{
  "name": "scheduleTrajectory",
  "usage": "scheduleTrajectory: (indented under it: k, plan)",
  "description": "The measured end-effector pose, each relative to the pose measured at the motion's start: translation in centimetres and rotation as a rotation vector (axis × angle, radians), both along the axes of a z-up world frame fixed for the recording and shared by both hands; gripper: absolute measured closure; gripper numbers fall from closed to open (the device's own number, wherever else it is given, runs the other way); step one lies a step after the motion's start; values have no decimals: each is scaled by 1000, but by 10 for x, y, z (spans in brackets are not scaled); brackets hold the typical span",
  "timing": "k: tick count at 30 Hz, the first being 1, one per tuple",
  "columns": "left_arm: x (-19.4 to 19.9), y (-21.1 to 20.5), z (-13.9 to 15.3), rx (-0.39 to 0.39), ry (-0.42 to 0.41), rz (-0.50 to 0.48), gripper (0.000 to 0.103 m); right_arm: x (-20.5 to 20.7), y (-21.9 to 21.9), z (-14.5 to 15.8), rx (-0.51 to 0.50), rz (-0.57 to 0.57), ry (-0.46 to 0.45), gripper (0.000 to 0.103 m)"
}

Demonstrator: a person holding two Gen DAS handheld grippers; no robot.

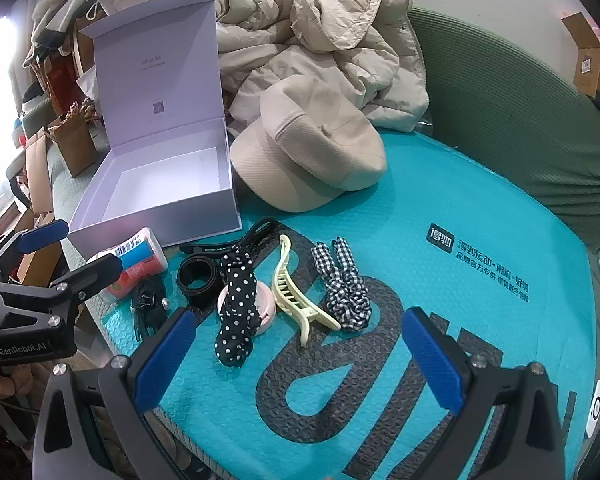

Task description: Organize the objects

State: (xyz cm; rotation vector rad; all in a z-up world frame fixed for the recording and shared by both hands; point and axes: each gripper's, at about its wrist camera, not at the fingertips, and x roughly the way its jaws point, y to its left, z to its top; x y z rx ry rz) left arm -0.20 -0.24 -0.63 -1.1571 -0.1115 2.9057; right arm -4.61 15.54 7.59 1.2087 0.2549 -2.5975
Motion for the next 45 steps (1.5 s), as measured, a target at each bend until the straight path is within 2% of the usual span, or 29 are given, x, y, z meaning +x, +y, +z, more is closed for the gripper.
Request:
scheduleTrajectory:
  k: [45]
  plan:
    - [3, -6, -2, 4, -4, 0, 0, 2, 0, -2, 0, 3, 0, 0]
